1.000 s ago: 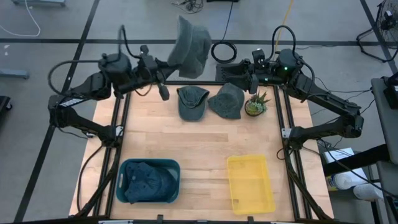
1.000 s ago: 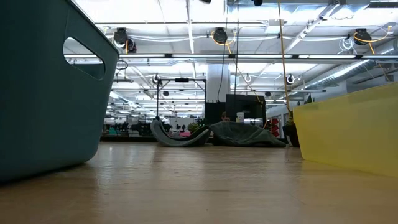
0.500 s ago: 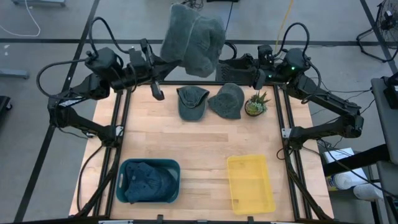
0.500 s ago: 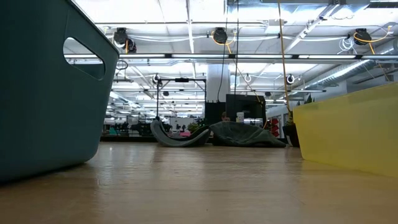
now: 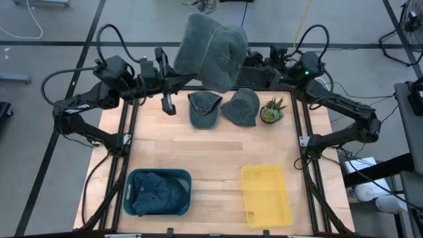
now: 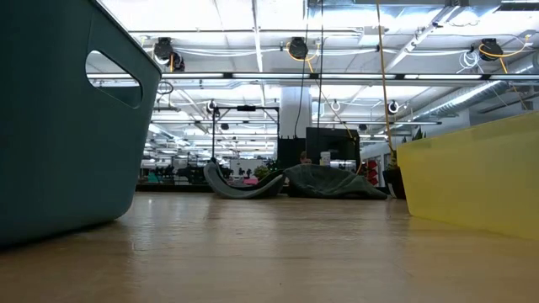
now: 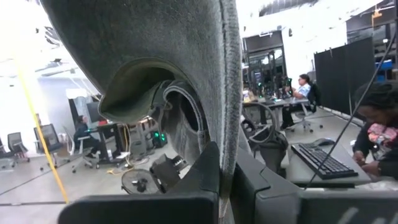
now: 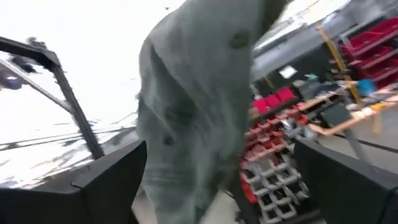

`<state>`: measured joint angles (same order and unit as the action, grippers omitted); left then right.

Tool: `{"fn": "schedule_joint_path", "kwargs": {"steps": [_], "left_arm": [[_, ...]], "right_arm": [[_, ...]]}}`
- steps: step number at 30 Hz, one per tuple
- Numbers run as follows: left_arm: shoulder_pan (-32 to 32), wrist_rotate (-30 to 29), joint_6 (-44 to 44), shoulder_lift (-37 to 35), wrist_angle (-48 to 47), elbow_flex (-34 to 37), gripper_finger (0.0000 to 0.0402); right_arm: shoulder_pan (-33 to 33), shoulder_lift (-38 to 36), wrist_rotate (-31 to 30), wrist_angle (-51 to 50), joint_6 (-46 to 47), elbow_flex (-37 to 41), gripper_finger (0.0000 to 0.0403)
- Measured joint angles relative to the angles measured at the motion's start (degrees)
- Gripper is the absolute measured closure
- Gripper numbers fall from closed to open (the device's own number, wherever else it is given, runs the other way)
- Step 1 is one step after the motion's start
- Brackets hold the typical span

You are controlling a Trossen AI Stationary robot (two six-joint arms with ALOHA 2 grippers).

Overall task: Pick & Place hat
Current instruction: Put the left gray cap into the yellow bin

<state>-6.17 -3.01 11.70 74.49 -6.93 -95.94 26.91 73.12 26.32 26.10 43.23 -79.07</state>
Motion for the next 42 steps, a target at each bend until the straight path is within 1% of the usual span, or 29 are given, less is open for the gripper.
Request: {"fn": "schedule_joint_path", "kwargs": {"steps": [3,6,9,14,23,28,33,35,37,42], "left_arm": [[0.0,0.0,-0.4,0.2,-0.5,0.0,0.0393],[0.0,-0.2,-0.4,0.2,-0.4,0.0,0.0393],[0.0,-1.3,-0.3,0.1,-0.5,0.0,0.0393],[0.0,-1.4,-0.3,0.2,-0.6,0.0,0.0393],[0.2,-1.4,-0.9,0.2,-1.8,0.0,0.0393],[0.3,-1.6,-0.9,0.1,-3.1,0.0,0.0393],[0.3,-2.9,-1.1,0.1,-3.3,0.0,0.0393],[0.3,-3.0,-1.1,0.1,-3.3,0.0,0.0393],[0.3,-3.0,-1.1,0.1,-3.3,0.0,0.0393],[0.3,-3.0,-1.4,0.1,-3.2,0.0,0.0393]], "right_arm": [[-0.2,1.1,1.8,3.5,2.7,0.0,0.0009],[-0.9,1.7,2.5,4.1,4.1,0.0,0.0009],[-1.8,1.8,2.5,4.1,3.8,0.0,0.0009],[-3.4,1.7,2.5,4.5,1.5,0.0,0.0009],[-4.6,1.7,2.5,6.3,1.5,0.0,0.0009],[-4.6,1.7,4.1,7.8,2.5,0.0,0.0010],[-5.3,1.5,5.4,9.2,2.8,0.0,0.0011],[-5.3,1.3,5.5,9.3,2.8,0.0,0.0019],[-5.3,1.2,5.5,9.3,3.5,0.0,0.0035],[-5.3,1.1,5.5,9.3,4.1,0.0,0.0097]]}}
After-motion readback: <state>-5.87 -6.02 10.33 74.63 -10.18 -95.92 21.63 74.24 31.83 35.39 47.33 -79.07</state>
